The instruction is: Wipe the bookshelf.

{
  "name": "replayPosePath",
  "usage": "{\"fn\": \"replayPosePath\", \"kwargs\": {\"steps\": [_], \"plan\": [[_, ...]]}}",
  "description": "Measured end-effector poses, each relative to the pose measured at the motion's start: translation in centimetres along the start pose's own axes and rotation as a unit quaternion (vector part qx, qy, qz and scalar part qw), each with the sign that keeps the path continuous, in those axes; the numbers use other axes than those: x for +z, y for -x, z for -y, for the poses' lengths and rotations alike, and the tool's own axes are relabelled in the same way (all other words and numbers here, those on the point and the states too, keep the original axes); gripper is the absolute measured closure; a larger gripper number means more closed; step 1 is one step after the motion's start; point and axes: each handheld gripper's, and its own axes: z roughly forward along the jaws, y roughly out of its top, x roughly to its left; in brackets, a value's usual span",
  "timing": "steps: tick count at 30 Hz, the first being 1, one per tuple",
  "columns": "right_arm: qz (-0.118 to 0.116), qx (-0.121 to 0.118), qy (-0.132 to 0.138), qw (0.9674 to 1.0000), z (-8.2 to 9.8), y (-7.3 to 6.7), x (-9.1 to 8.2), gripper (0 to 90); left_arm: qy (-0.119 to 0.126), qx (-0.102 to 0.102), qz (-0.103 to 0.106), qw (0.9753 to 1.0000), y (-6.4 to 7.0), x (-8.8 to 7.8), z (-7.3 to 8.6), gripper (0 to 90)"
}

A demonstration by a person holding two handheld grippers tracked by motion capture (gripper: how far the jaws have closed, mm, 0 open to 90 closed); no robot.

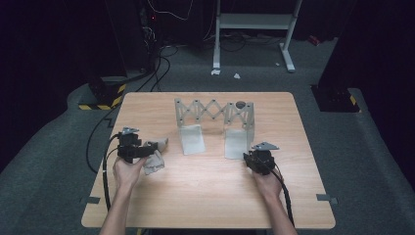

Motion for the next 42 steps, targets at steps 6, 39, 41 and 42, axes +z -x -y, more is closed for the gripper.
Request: {"fn": "replayPosePath", "kwargs": {"steps": [6,39,41,42], "plan": [[-0.001,0.007,0.000,1.0000,0.0,0.1,0.0,68.4,-0.003,0.015,0.001,0.9999,0.7,-0.3,-1.0,22.1],[-0.010,0.035,0.003,0.9993,-0.2,0.0,0.2,72.1,-0.002,0.046,0.045,0.9979,8.2,6.6,1.0,41.7],[-0.009,0.039,0.003,0.9992,-0.1,0.1,0.1,72.5,-0.006,0.044,0.046,0.9980,8.3,6.9,0.9,40.6],[-0.007,0.050,0.012,0.9987,0.0,0.3,-0.1,75.3,-0.010,0.039,0.047,0.9981,8.3,7.5,0.8,39.3]]}}
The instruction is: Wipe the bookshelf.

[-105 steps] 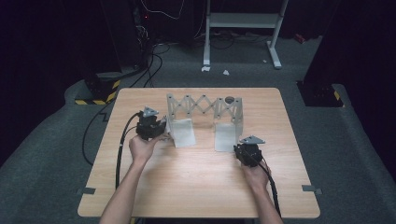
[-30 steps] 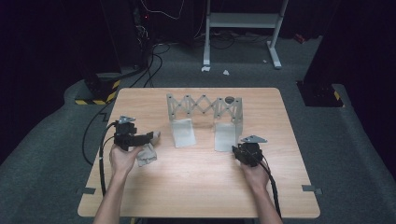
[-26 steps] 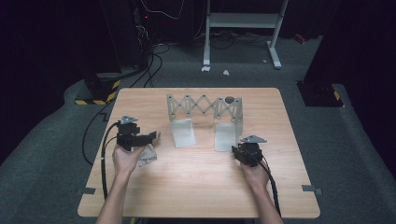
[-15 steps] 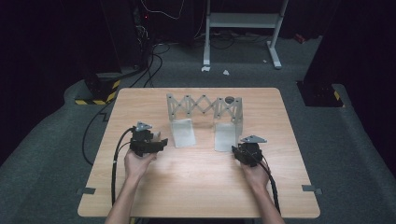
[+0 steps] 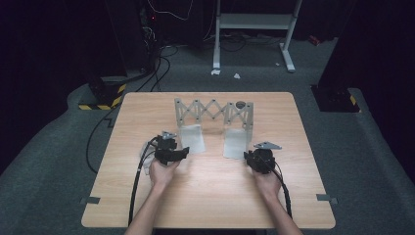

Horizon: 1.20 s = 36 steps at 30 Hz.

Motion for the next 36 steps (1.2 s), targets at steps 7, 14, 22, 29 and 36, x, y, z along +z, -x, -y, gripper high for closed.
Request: {"fn": "replayPosePath", "kwargs": {"steps": [7,14,22,29,36], "plan": [[0.005,-0.004,0.005,1.0000,-0.3,-0.3,-0.3,74.5,0.004,-0.009,-0.017,0.9998,-0.1,0.7,-0.2,41.6],[0.006,0.014,0.015,0.9998,-1.3,0.4,-0.2,74.1,-0.009,0.004,-0.032,0.9994,-0.6,1.3,0.2,55.4],[0.006,0.015,0.010,0.9998,-1.2,-0.2,0.3,75.6,-0.013,0.019,-0.036,0.9991,-0.8,2.0,0.9,58.3],[0.011,0.021,0.000,0.9997,-1.0,0.1,0.8,78.7,-0.015,0.008,-0.020,0.9997,-1.0,1.9,0.8,72.1],[0.012,0.031,-0.003,0.9995,-1.1,0.8,0.6,81.7,-0.019,-0.003,-0.014,0.9997,-1.3,1.9,0.7,77.2]]}}
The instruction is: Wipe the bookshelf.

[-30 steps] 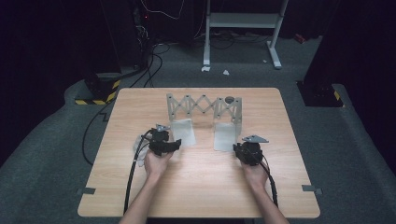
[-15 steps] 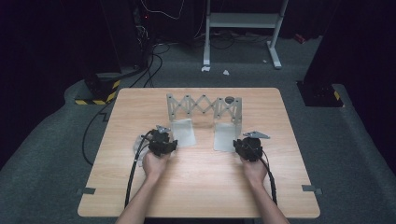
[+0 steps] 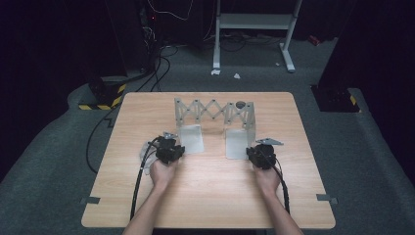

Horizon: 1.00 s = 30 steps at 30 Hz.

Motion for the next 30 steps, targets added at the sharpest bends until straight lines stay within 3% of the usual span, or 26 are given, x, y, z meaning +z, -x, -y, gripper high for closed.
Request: {"fn": "replayPosePath", "kwargs": {"steps": [1,6,7,9,11,17,21,26,30], "plan": [[0.001,0.012,0.000,0.9999,0.0,0.4,-0.1,83.1,0.000,-0.005,-0.001,1.0000,-0.2,-0.1,0.1,78.8],[0.017,-0.010,-0.001,0.9998,0.1,0.2,-0.2,83.3,0.012,0.005,-0.022,0.9997,0.1,-0.2,0.6,80.0],[0.024,-0.016,0.000,0.9996,0.1,0.3,-0.2,83.9,0.011,0.001,-0.020,0.9997,0.1,-0.3,0.6,80.5],[0.022,-0.003,0.004,0.9997,0.2,0.7,-0.3,85.0,0.007,0.000,-0.020,0.9998,-0.2,-0.6,0.7,81.6],[0.030,-0.006,0.001,0.9995,0.1,1.0,-0.4,85.9,0.005,-0.003,-0.022,0.9997,-0.4,-0.8,0.9,82.8],[0.033,-0.006,-0.003,0.9994,0.0,1.6,-0.5,87.5,0.005,0.003,-0.026,0.9996,-0.2,-1.2,1.3,83.7],[0.038,-0.004,-0.003,0.9993,-0.2,2.2,-0.4,88.8,0.000,0.013,-0.032,0.9994,0.3,-1.6,1.6,83.6],[0.040,-0.004,-0.007,0.9992,-0.7,2.5,-0.2,89.0,0.003,0.007,-0.023,0.9997,0.7,-2.1,2.4,83.5],[0.040,-0.011,-0.007,0.9991,-1.0,2.5,0.2,88.6,-0.001,0.002,-0.028,0.9996,1.3,-2.6,2.9,83.5]]}}
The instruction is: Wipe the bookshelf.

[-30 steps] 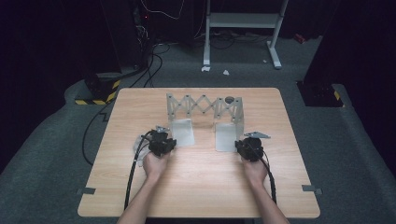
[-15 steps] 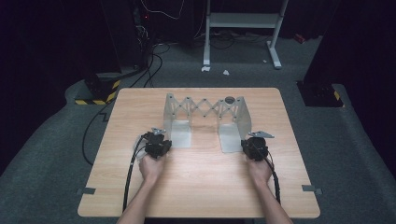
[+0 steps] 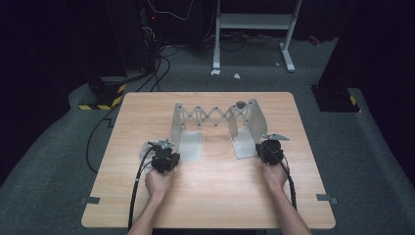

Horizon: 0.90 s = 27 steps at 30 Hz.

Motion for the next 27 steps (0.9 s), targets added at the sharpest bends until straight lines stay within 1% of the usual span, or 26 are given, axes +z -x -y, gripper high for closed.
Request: {"fn": "replayPosePath", "kwargs": {"steps": [2,3,5,7,8,9,11,12,15,17,18,19,20,21,22,23,24,25,26,27], "plan": [[0.000,0.001,0.001,1.0000,0.0,0.0,0.1,88.6,0.000,-0.003,0.000,1.0000,0.2,-0.1,0.1,83.4],[-0.002,-0.001,0.002,1.0000,-0.1,0.0,0.3,88.6,0.001,-0.012,0.002,0.9999,0.4,-0.3,0.4,83.3],[-0.005,0.002,0.002,1.0000,-0.2,0.0,0.4,88.6,0.002,-0.013,0.002,0.9999,0.6,-0.3,0.5,83.2],[-0.005,0.002,0.002,1.0000,-0.2,0.0,0.4,88.5,0.005,-0.018,0.003,0.9998,1.3,-0.7,1.0,82.8],[-0.006,0.002,0.002,1.0000,-0.2,0.0,0.4,88.4,0.005,-0.018,0.003,0.9998,1.3,-0.7,1.0,82.2],[-0.007,0.001,0.002,1.0000,-0.3,0.0,0.5,88.3,0.007,-0.012,0.006,0.9999,2.1,-0.9,1.4,81.5],[-0.008,0.001,0.002,1.0000,-0.5,0.0,0.7,88.3,0.010,-0.008,0.003,0.9999,2.3,-1.0,1.5,81.0],[-0.008,0.001,0.002,1.0000,-0.6,0.0,0.8,88.2,0.014,-0.015,0.006,0.9998,2.3,-1.0,1.7,81.1],[-0.009,0.000,0.001,1.0000,-0.8,-0.1,1.1,87.9,0.013,-0.016,0.006,0.9998,2.3,-1.1,1.7,81.0],[-0.009,-0.002,0.000,1.0000,-0.9,-0.2,1.2,86.8,0.012,-0.011,0.011,0.9998,2.4,-1.2,1.7,80.1],[-0.009,-0.003,-0.001,1.0000,-0.9,-0.2,1.2,84.4,0.011,-0.010,0.016,0.9998,2.3,-1.2,1.7,78.5],[-0.010,0.005,-0.002,0.9999,-0.8,-0.3,1.2,79.4,0.011,-0.013,0.022,0.9996,2.2,-1.2,1.7,74.1],[-0.013,0.018,0.005,0.9997,-0.4,-0.2,0.9,77.5,0.014,-0.014,0.026,0.9995,2.1,-1.3,1.6,65.4],[-0.019,0.026,0.006,0.9995,-0.3,-0.1,0.7,77.2,0.021,-0.013,0.034,0.9991,1.9,-1.7,1.5,62.4],[-0.019,0.026,0.006,0.9995,-0.3,-0.1,0.7,77.2,0.021,-0.013,0.034,0.9991,1.9,-1.7,1.5,59.0],[-0.020,0.029,0.007,0.9994,-0.1,-0.1,0.5,77.2,0.028,-0.012,0.038,0.9988,1.7,-2.1,1.4,59.0],[-0.020,0.024,0.009,0.9995,0.1,-0.1,0.1,77.1,0.029,-0.013,0.042,0.9986,1.6,-2.4,1.3,55.3],[-0.020,0.010,0.014,0.9997,0.3,-0.3,-0.7,77.0,0.023,-0.006,0.045,0.9987,1.3,-2.9,1.0,50.3],[-0.019,-0.001,0.017,0.9997,0.4,-0.6,-1.2,77.1,0.023,-0.006,0.046,0.9986,1.2,-3.2,0.8,49.1],[-0.019,-0.001,0.017,0.9997,0.4,-0.6,-1.2,77.1,0.023,-0.006,0.046,0.9986,1.2,-3.2,0.8,48.4]]}}
